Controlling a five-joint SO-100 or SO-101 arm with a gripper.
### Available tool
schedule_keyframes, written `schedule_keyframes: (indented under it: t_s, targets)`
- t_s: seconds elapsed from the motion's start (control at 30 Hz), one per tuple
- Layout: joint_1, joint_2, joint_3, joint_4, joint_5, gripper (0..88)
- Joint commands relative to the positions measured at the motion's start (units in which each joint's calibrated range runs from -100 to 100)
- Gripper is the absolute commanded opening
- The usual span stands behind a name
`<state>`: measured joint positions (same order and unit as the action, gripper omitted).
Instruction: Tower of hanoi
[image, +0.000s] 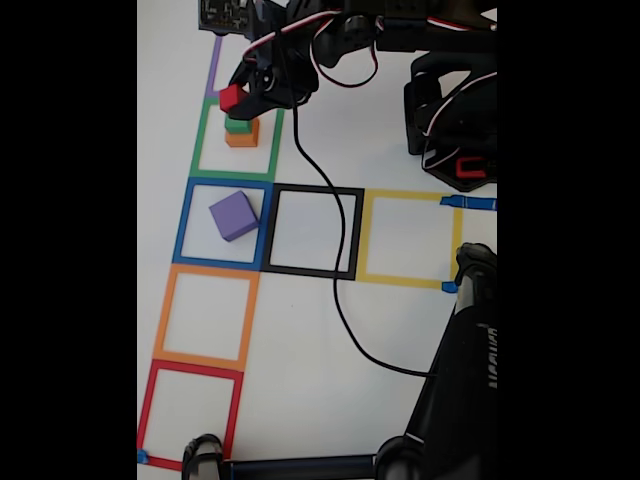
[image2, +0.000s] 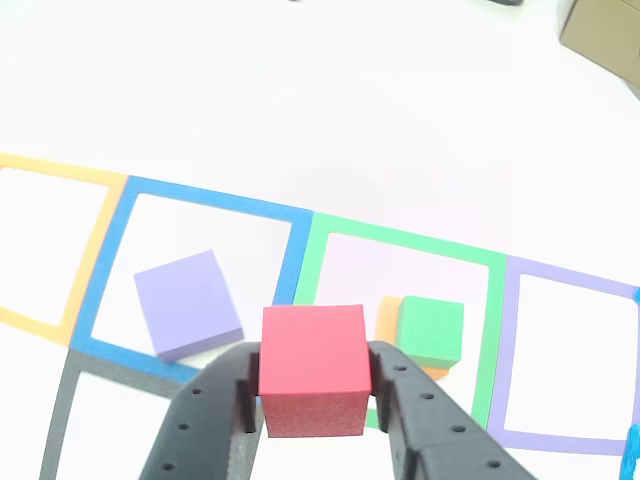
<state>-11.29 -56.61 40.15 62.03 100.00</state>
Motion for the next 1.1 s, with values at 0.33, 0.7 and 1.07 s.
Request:
schedule_keyframes:
  t_s: [0.33,0.7,1.07]
  targets:
    - [-5.77,-1.41,0.03,11.33,0.00,3.8]
    - [-7.98,1.50,31.85,-33.45,0.00,3.9]
    - [-15.94,20.23,39.39,-66.65,0.00,4.6]
